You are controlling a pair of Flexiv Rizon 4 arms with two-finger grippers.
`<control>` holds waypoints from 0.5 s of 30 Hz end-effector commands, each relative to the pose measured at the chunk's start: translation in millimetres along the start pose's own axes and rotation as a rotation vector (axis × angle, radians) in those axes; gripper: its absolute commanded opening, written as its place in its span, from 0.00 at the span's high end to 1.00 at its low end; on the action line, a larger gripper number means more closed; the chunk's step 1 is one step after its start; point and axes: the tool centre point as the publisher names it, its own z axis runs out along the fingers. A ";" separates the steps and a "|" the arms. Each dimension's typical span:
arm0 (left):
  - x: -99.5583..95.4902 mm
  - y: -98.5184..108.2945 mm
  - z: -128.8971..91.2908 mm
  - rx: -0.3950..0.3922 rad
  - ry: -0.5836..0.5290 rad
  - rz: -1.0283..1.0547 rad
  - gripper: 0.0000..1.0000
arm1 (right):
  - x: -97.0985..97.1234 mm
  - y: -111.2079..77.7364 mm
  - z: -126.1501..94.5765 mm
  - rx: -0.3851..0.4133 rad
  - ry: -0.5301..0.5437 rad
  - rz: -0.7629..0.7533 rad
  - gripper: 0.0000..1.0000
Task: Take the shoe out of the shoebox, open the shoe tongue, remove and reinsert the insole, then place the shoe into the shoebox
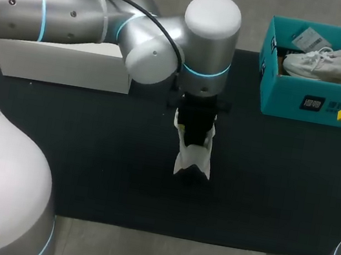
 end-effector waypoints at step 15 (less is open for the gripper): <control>-1.9 -1.6 -7.4 0.023 -0.015 0.012 0.00 | 0.2 -0.7 0.1 0.000 -0.002 0.001 0.00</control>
